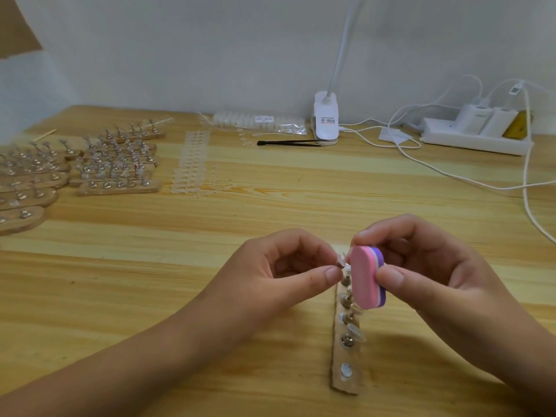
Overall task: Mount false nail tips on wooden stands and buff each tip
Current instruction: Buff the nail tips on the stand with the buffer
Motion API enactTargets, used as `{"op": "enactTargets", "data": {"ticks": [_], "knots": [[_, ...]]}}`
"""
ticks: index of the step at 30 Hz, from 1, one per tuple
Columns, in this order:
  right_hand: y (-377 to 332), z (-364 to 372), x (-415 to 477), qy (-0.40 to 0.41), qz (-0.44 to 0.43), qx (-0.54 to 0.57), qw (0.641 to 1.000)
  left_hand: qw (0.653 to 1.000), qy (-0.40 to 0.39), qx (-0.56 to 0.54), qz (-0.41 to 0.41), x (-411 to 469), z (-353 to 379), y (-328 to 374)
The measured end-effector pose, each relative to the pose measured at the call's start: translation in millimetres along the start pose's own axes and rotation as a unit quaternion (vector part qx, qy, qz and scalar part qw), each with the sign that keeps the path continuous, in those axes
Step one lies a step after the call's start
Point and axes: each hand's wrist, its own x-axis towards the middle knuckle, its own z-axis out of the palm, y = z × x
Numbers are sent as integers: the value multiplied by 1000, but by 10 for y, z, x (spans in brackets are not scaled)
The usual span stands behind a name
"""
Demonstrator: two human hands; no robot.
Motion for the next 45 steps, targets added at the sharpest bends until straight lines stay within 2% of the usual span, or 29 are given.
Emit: {"op": "enactTargets", "data": {"ticks": [9, 23, 33, 41, 45], "knots": [[-34, -2, -13, 5, 4, -36, 999, 1000, 22, 15, 4, -9, -7, -5], [-46, 38, -18, 12, 18, -53, 998, 994, 69, -86, -16, 28, -23, 25], [-51, 34, -22, -14, 9, -89, 996, 995, 56, -81, -19, 27, -28, 22], [-37, 51, -24, -33, 27, -91, 995, 989, 4, -137, -61, 38, -55, -21], [-54, 55, -32, -36, 29, -83, 996, 994, -4, -96, -53, 32, -36, -13]]}}
